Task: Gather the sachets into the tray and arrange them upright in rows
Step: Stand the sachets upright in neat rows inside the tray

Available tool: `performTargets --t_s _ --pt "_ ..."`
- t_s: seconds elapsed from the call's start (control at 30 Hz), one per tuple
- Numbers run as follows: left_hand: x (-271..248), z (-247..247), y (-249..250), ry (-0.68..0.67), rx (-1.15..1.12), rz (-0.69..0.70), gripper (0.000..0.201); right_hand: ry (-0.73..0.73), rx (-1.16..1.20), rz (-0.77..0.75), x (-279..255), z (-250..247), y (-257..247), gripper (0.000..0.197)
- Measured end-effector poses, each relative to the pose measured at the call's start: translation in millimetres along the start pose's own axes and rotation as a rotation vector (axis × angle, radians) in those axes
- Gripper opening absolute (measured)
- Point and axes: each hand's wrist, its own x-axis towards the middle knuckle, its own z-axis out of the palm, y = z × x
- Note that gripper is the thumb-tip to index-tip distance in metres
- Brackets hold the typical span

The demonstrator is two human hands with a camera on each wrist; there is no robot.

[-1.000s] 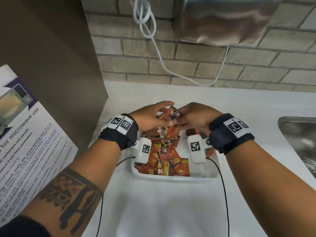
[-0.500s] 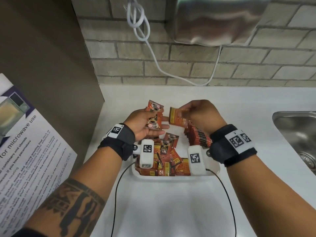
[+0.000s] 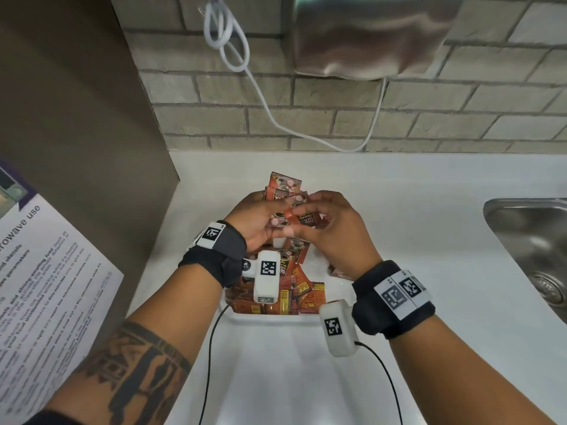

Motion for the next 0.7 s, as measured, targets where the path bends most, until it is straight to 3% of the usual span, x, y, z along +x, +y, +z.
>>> performTargets --t_s 0.1,0.2,0.27,0.4,0.5,0.6,0.7 --pt "3 5 -4 0.048 -0.009 0.017 0.023 0.090 0.157 0.169 4 -13 0 0.044" --pt "3 14 -7 0.100 -0.044 0.038 0.028 -0.056 0.321 0.322 8 -22 3 0.042" --pt "3 18 -9 0.149 -0.041 0.038 0.029 -0.108 0.431 0.359 9 -26 6 0.036" --pt "-2 19 -12 0.217 0.078 0.005 0.026 -0.024 0.561 0.378 12 -30 8 0.028" --pt "-10 19 -14 0.137 0.157 -0.022 0.016 0.068 0.630 0.345 14 -25 4 0.027" --pt "-15 24 -15 0.008 0.190 -0.038 0.019 0.153 0.713 0.318 12 -11 -6 0.024" --pt "-16 28 -14 -0.037 0.111 -0.027 0.023 0.168 0.796 0.323 7 2 -17 0.024"
